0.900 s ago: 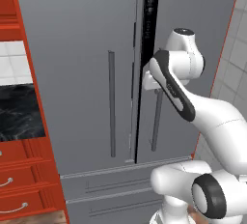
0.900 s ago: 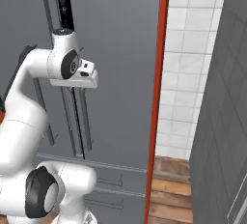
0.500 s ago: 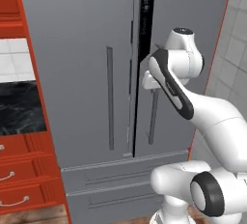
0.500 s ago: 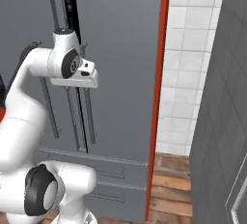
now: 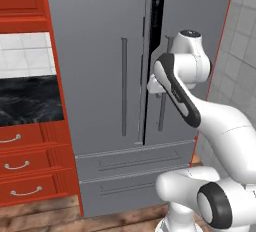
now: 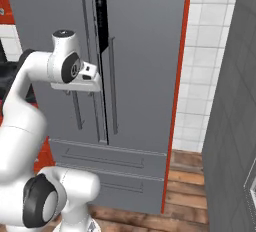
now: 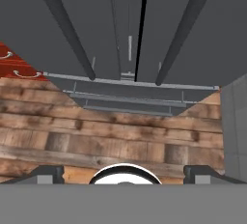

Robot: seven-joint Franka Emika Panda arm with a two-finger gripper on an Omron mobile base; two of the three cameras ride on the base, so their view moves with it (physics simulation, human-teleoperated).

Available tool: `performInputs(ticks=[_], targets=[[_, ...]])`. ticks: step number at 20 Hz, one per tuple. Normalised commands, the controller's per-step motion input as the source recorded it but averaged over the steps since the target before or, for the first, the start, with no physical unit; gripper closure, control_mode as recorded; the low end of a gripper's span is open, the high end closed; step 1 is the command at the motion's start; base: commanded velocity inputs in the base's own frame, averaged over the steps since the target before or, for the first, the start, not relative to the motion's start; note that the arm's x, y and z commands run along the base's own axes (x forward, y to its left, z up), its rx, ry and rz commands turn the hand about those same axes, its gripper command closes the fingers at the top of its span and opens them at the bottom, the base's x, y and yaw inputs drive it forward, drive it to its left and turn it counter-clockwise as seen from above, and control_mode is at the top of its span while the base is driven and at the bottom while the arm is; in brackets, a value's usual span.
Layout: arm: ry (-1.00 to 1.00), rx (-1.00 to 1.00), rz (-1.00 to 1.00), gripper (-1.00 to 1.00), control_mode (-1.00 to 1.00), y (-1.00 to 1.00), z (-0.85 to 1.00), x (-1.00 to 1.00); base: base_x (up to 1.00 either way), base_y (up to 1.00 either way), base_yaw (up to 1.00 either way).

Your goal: Gather the potato and mushroom from the fridge and place them on a tray on the dining counter. Then gather the fish and chicken drumstick from the fridge and place them on the other tray.

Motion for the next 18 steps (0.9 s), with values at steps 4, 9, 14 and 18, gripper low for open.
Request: performInputs(ticks=[4, 9, 14, 18], targets=[[0.0, 0.0, 0.0, -1.0, 1.0, 0.0, 0.0, 0.0, 0.2, -0.01, -0.02], [0.0, 0.0, 0.0, -1.0, 1.0, 0.0, 0.0, 0.0, 0.37, 0.0, -0.01], [0.0, 0.0, 0.0, -1.0, -1.0, -0.01, 0.0, 0.03, 0.38, 0.0, 0.0], [-0.21, 0.0, 0.01, -1.0, -1.0, -0.36, 0.0, 0.01, 0.0, 0.0, 0.0]])
